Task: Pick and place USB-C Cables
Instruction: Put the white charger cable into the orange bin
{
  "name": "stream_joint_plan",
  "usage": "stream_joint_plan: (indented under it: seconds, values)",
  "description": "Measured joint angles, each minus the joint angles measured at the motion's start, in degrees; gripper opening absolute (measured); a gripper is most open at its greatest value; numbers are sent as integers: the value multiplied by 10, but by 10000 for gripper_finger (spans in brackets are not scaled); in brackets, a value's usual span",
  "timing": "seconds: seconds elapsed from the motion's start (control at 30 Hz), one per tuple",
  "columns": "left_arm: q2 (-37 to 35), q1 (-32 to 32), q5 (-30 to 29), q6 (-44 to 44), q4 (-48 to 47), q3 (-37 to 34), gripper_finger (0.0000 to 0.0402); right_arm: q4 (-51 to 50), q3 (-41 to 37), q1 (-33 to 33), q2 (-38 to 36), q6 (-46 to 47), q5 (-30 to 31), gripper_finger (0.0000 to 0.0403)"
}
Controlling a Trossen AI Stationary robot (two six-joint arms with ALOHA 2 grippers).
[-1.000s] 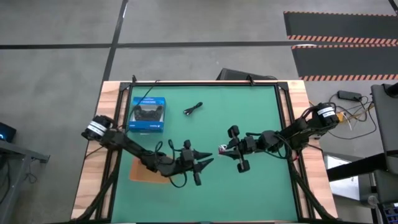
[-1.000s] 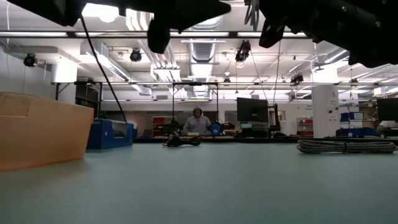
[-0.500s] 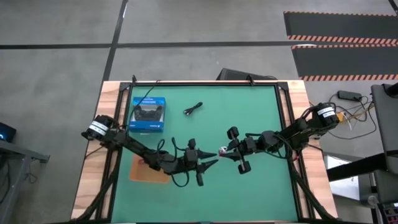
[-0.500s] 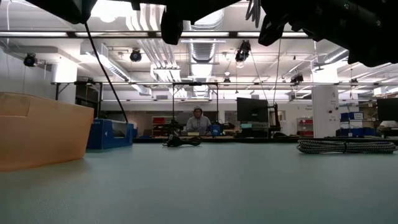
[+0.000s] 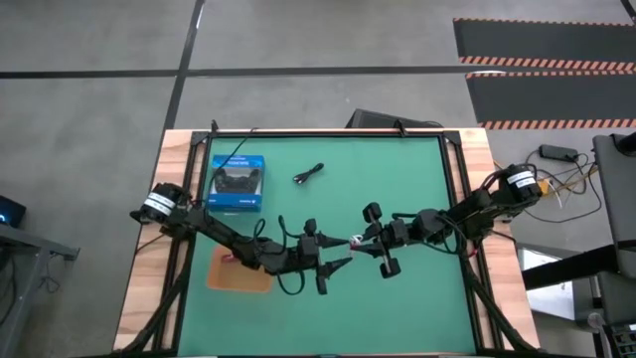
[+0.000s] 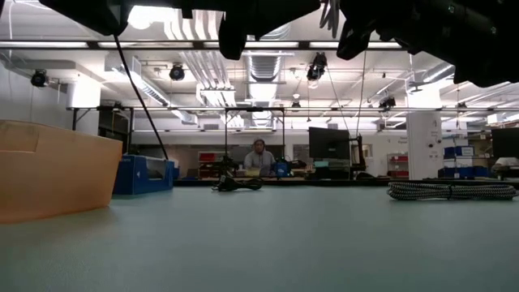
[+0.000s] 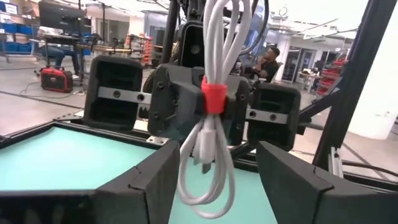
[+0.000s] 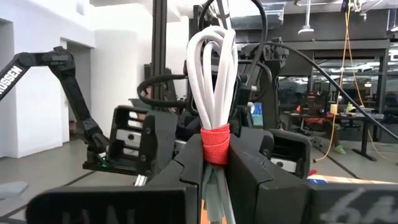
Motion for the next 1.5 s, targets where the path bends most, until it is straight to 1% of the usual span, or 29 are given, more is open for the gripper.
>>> stream_joint_plan:
  seconds: [0.23, 0.37, 0.73, 1.07, 1.17, 1.5]
  values:
    - [1, 0, 1, 1, -2, -2, 198, -16, 2, 0, 0, -15, 5, 34]
    - [1, 1, 1, 17, -4, -2, 198, -30, 4, 0, 1, -30, 5, 34]
    - [2, 1, 0, 16, -4, 0, 199, -65, 20, 0, 2, -36, 5, 34]
    - [48, 1, -9, 22, 1, 38, 199, -73, 21, 1, 2, -34, -1, 34]
    - [51, 1, -10, 34, -1, 44, 199, -71, 21, 1, 1, -32, -1, 34]
    - [52, 1, -10, 33, -1, 44, 199, -72, 21, 1, 1, -32, 2, 34]
